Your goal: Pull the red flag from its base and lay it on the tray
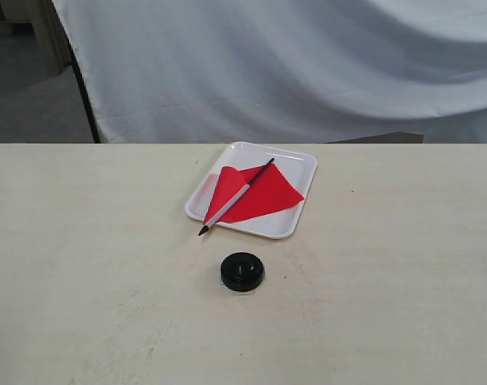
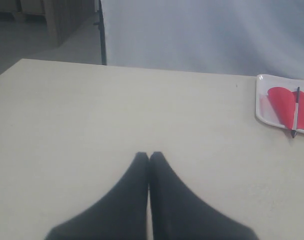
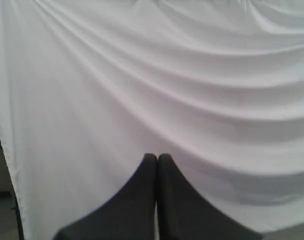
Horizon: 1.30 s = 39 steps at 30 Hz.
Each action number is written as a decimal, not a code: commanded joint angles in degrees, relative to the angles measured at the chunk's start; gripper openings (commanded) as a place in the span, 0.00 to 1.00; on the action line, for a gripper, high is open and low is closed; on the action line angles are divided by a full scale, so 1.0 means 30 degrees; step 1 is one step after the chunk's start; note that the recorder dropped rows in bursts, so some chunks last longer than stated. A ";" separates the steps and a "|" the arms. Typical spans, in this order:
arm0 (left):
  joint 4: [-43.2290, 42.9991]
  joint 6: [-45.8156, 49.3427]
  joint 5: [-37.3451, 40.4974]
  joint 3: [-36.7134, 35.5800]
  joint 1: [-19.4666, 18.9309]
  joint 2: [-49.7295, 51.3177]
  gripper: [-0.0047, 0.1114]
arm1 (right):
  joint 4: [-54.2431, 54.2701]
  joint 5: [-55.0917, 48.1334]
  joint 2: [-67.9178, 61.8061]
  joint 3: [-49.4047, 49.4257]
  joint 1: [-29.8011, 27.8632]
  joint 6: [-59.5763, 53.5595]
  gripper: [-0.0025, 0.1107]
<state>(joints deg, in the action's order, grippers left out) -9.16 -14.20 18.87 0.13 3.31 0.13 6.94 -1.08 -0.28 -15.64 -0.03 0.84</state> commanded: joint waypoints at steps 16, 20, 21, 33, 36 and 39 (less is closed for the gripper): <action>0.0004 0.0060 -0.0019 -0.0043 0.0074 -0.0044 0.04 | -0.0252 -0.2232 0.0094 0.5214 0.0081 -0.0382 0.02; 0.0004 0.0060 -0.0019 -0.0043 0.0074 -0.0044 0.04 | -0.0259 -0.2270 0.0094 0.5214 0.0081 -0.0279 0.02; 0.0004 0.0060 -0.0019 -0.0043 0.0074 -0.0044 0.04 | -0.0257 -0.2313 0.0094 0.5214 0.0081 -0.0279 0.02; 0.0004 0.0060 -0.0019 -0.0043 0.0074 -0.0044 0.04 | -0.0316 -0.2325 0.0094 0.5214 0.0081 -0.0428 0.02; 0.0004 0.0060 -0.0019 -0.0043 0.0074 -0.0044 0.04 | -0.0316 -0.2325 0.0094 0.5214 0.0081 -0.0428 0.02; 0.0004 0.0060 -0.0019 -0.0043 0.0074 -0.0044 0.04 | -0.0316 -0.2325 0.0094 0.5214 0.0081 -0.0428 0.02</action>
<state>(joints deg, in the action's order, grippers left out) -9.16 -14.20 18.87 0.13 3.31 0.13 6.41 -8.04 -0.28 -0.13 -0.03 0.00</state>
